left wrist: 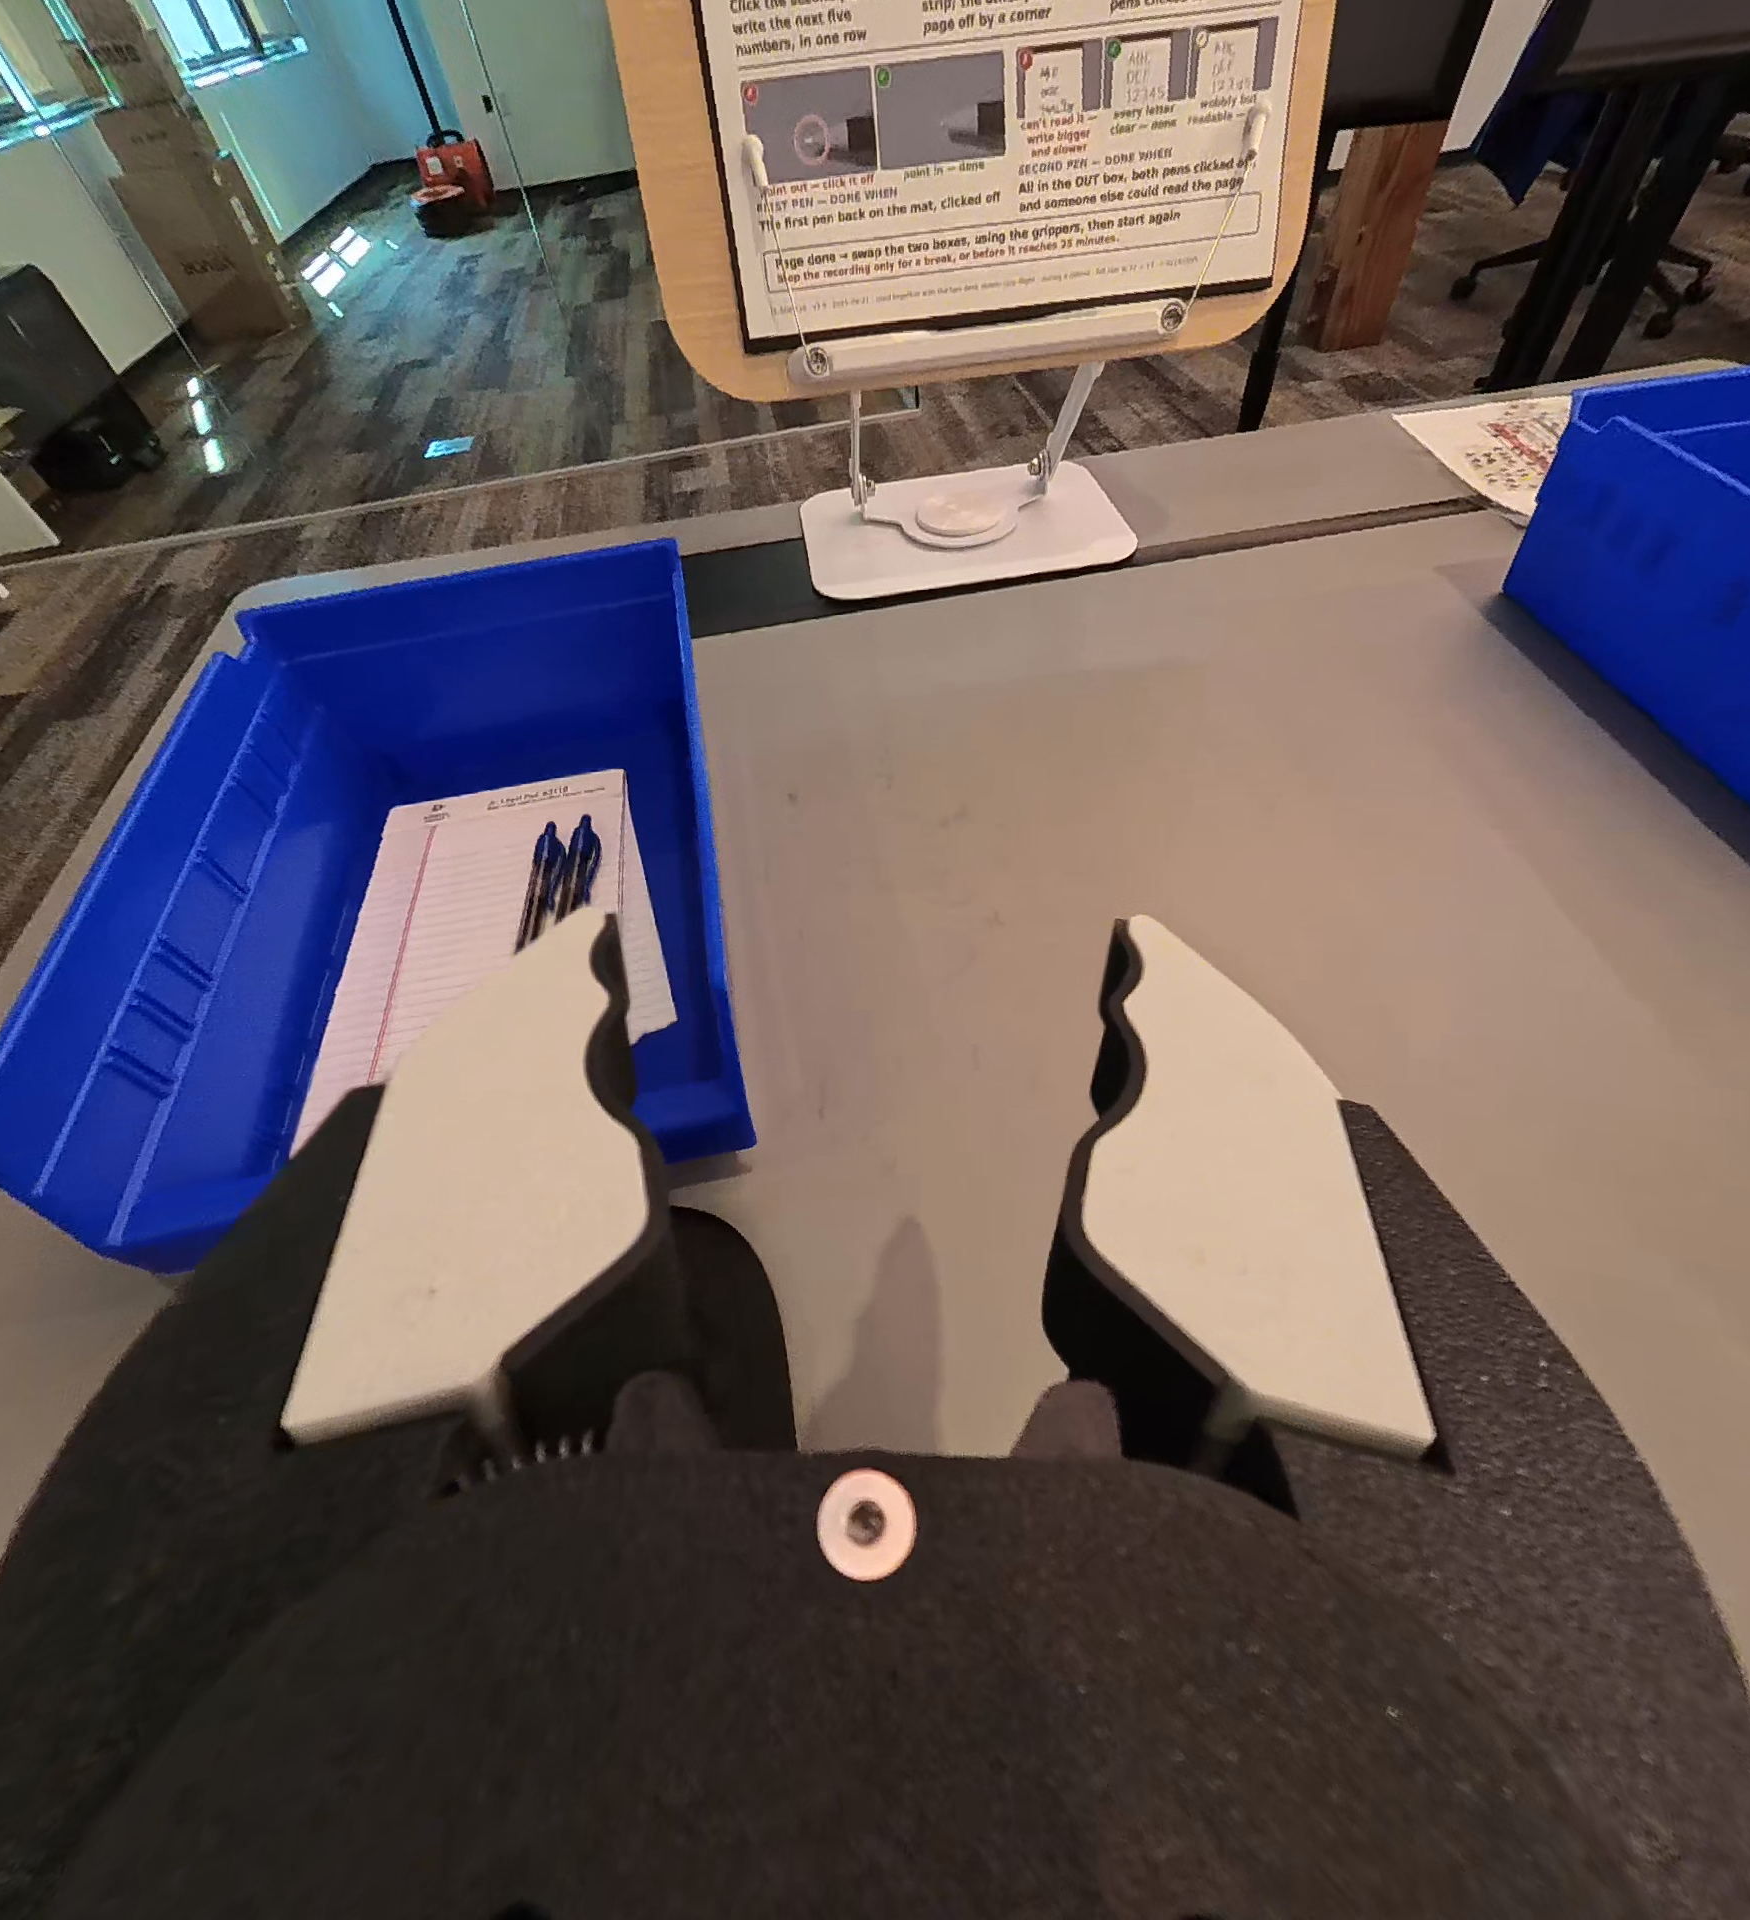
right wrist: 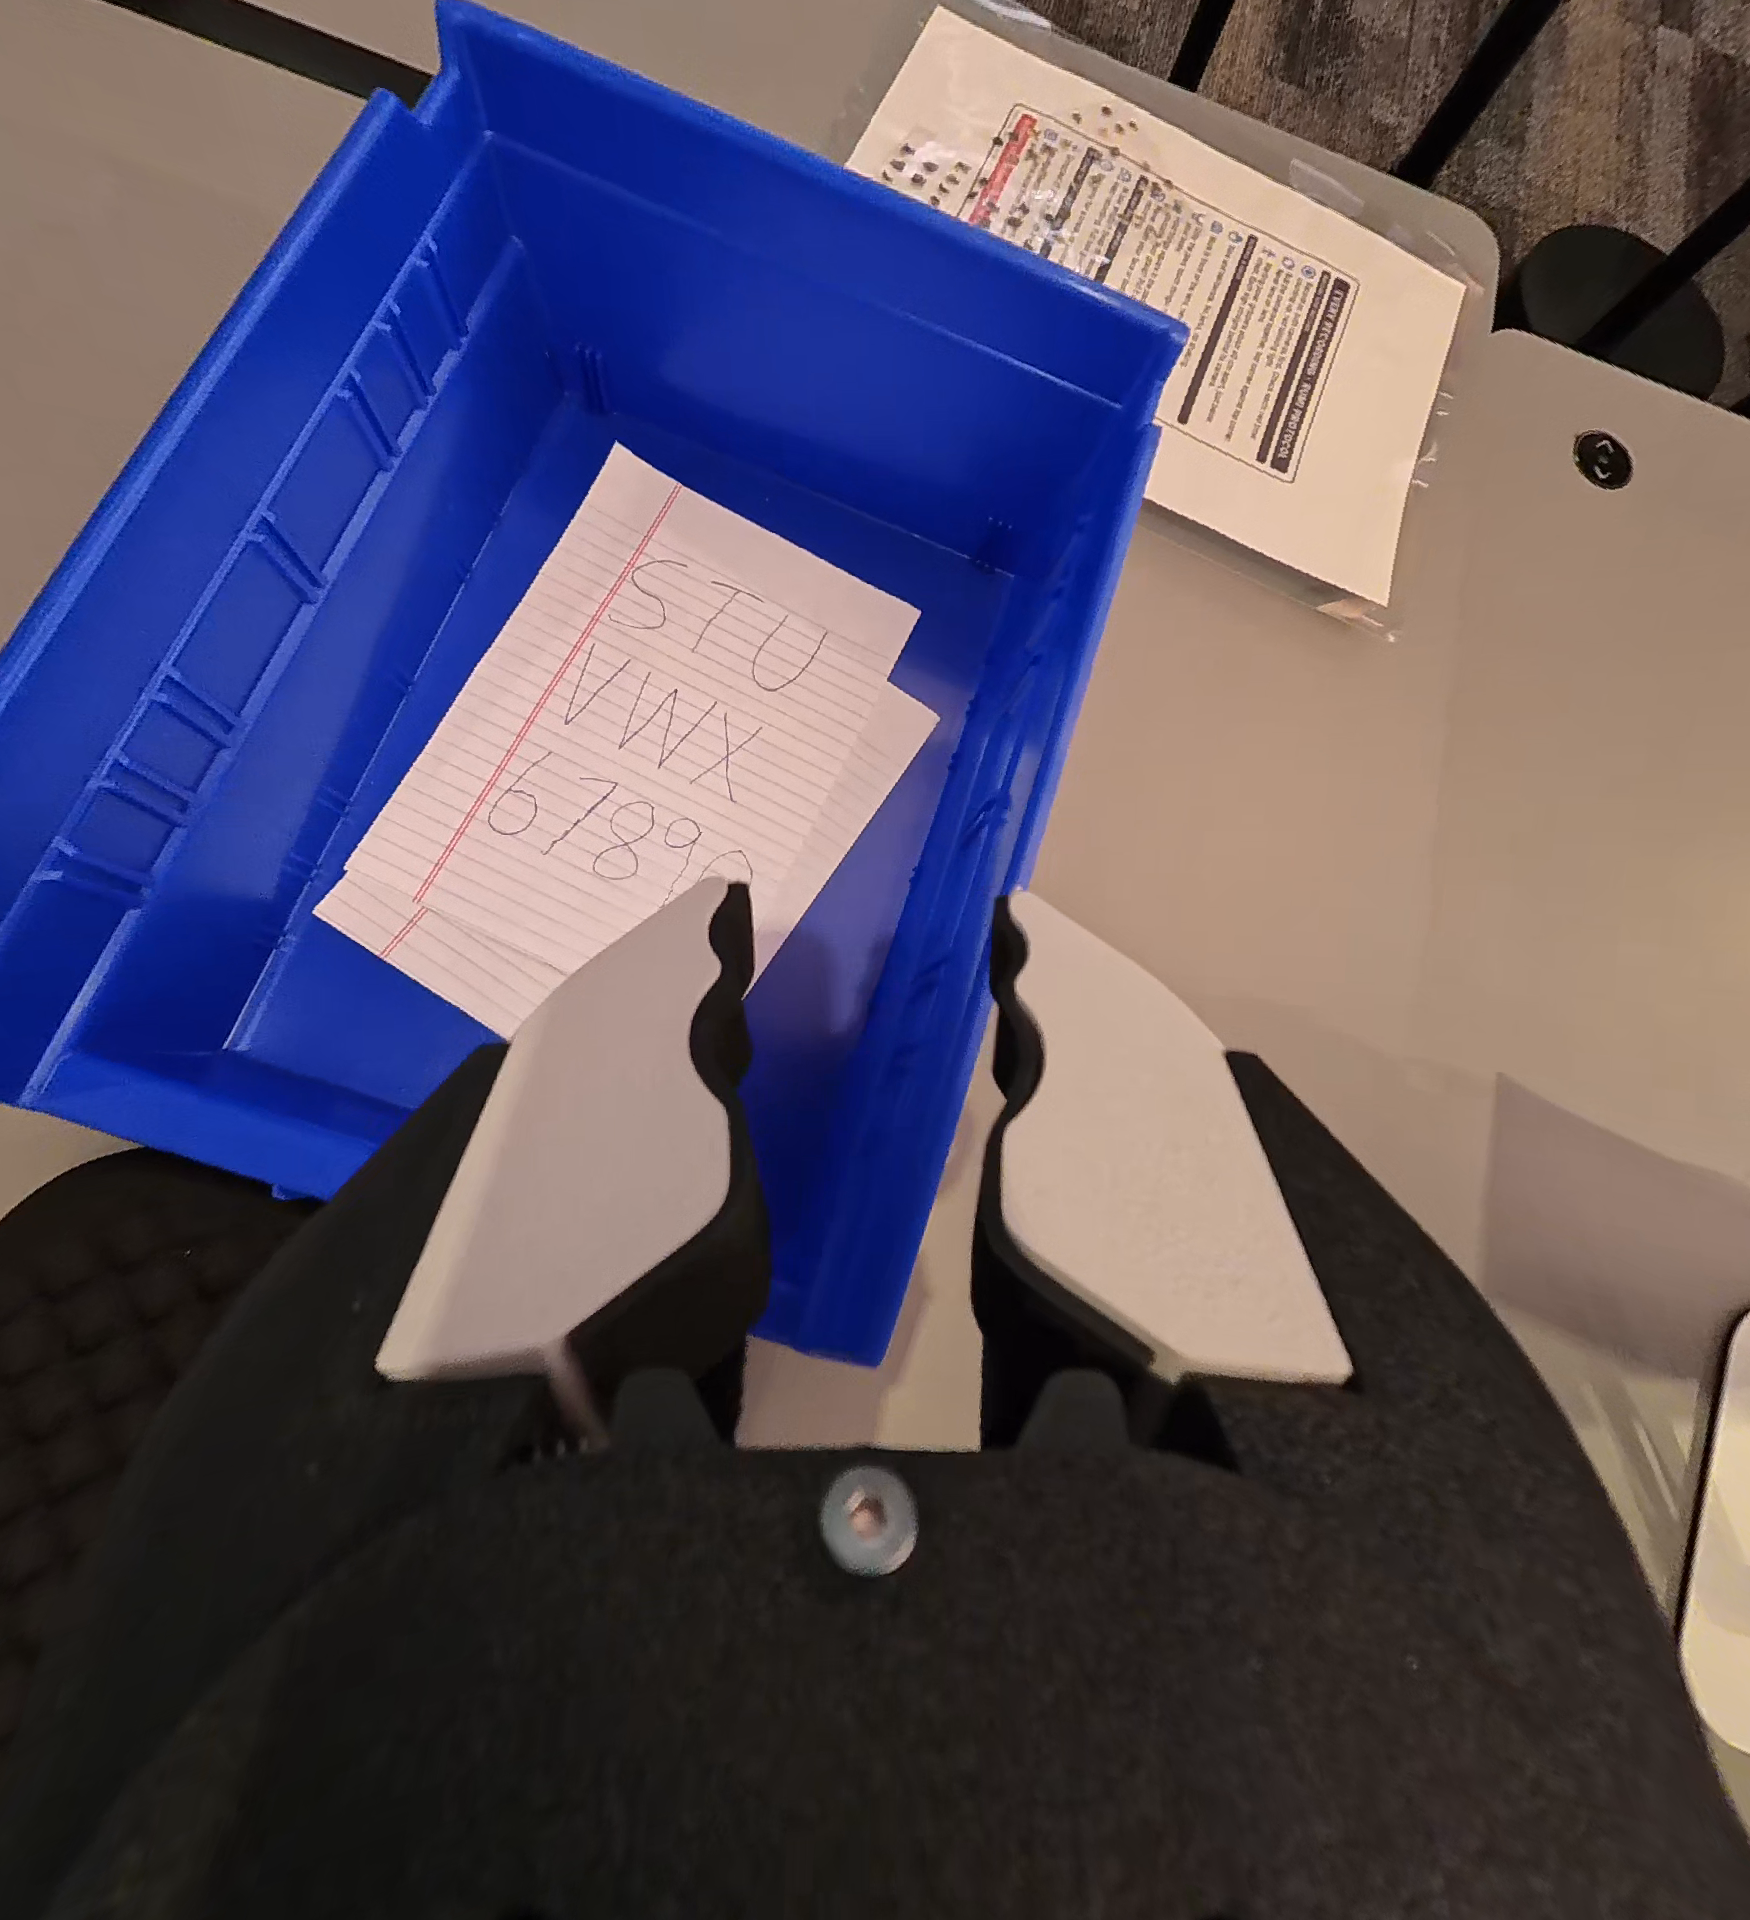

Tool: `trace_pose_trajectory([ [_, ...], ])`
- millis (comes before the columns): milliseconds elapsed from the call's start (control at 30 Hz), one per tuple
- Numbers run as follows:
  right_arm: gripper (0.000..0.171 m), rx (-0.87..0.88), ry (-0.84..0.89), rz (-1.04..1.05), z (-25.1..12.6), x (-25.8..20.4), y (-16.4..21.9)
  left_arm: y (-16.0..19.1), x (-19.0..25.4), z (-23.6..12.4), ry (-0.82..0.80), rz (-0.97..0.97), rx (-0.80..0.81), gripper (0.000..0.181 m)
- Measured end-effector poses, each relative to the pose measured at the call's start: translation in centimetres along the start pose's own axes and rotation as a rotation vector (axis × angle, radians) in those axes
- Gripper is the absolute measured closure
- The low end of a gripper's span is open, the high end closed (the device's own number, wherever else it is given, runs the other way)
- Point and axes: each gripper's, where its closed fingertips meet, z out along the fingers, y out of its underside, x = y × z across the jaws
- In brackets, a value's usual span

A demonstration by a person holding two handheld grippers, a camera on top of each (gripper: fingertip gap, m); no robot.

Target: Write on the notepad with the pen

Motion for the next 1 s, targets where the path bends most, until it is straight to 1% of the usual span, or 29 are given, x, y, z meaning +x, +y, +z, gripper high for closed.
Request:
trace_pose_trajectory([
  [67,0.126,0.005,0.006,0.007,-0.3,0.0,0.1,-0.2,0.2,0.2,-0.001,0.007,0.008,0.090],
  [333,0.104,0.017,0.058,0.036,-1.3,0.2,0.3,-1.1,1.5,1.4,0.016,0.031,0.051,0.076],
  [500,0.103,0.031,0.093,0.017,-2.0,0.0,0.0,-1.5,2.5,2.3,0.024,0.069,0.041,0.075],
  [700,0.099,0.049,0.168,0.013,-2.7,0.7,0.3,-1.4,3.3,3.4,0.041,0.056,0.022,0.077],
  [1000,0.096,0.142,0.222,0.048,-2.9,1.3,-0.6,-1.3,3.1,3.8,0.016,0.081,0.014,0.072],
])
